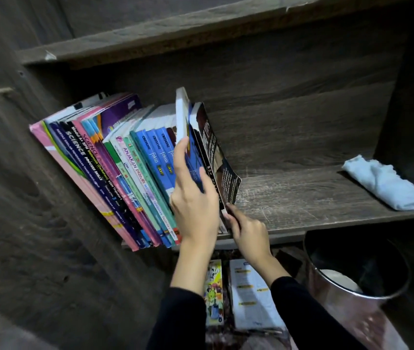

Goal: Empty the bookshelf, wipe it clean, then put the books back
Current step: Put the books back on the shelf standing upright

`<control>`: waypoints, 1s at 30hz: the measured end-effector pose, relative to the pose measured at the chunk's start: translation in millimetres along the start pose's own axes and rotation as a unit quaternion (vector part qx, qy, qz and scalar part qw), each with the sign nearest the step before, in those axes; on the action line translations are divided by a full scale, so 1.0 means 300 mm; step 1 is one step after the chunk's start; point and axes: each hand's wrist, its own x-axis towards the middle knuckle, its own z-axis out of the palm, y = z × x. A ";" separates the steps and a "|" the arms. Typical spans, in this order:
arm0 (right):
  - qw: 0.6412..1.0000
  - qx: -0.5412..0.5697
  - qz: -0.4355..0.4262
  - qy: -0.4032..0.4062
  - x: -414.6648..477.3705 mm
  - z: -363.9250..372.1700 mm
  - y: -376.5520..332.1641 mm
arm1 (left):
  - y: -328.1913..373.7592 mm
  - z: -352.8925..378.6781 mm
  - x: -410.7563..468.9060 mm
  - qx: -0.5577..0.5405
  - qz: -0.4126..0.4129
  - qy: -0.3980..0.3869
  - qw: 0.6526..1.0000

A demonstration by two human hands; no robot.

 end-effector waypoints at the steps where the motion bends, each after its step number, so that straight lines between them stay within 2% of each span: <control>1: 1.000 0.005 0.005 0.003 -0.001 0.001 -0.002 | 0.003 -0.005 0.004 -0.017 -0.010 0.006 1.000; 6: 1.000 0.021 0.016 0.014 0.007 -0.009 -0.010 | 0.035 -0.076 -0.026 -0.039 -0.019 0.042 0.998; 9: 0.999 0.036 0.036 -0.009 0.002 -0.014 -0.010 | 0.035 -0.105 -0.072 -0.068 -0.069 0.041 0.994; 12: 0.993 0.067 0.080 -0.055 -0.001 -0.017 -0.017 | 0.007 -0.090 -0.130 -0.050 -0.170 -0.023 0.984; 15: 0.990 0.064 0.105 -0.074 0.000 -0.020 -0.026 | -0.011 -0.063 -0.176 -0.004 -0.220 -0.067 0.973; 18: 0.984 0.063 0.132 -0.099 0.006 -0.015 -0.017 | -0.013 -0.055 -0.189 0.038 -0.220 -0.088 0.971; 23: 0.977 0.076 0.143 -0.141 0.022 -0.009 0.009 | 0.042 -0.147 -0.158 0.061 -0.163 -0.086 0.981; 30: 0.973 0.064 0.142 -0.170 0.021 -0.020 -0.003 | 0.131 -0.434 -0.068 0.001 -0.089 0.019 0.996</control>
